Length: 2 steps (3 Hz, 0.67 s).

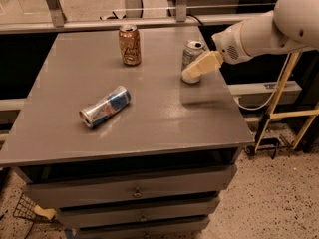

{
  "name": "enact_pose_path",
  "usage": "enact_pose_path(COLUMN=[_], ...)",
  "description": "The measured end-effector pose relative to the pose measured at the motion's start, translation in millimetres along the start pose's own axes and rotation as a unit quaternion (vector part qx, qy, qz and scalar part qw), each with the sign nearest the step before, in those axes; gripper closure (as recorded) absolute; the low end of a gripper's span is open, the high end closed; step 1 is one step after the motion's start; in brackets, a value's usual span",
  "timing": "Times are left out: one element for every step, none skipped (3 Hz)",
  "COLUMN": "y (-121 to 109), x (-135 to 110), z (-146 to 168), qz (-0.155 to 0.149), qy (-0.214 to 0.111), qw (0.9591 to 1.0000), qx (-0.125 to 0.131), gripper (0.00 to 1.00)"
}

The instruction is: Move 7up can near redbull can

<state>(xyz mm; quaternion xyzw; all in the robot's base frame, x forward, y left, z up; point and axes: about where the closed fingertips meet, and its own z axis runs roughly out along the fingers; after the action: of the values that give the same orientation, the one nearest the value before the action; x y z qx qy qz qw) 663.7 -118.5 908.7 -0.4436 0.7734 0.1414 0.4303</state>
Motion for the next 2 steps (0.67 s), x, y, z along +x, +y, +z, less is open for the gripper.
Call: enact_pose_path(y=[-3.2,-3.6], x=[-5.2,-12.6], z=[14.7,25.3], qz=[0.005,0.002], qy=[-0.006,-0.013], qw=[0.9999,0.9996], qx=[-0.013,-0.024], gripper=[0.00,0.14])
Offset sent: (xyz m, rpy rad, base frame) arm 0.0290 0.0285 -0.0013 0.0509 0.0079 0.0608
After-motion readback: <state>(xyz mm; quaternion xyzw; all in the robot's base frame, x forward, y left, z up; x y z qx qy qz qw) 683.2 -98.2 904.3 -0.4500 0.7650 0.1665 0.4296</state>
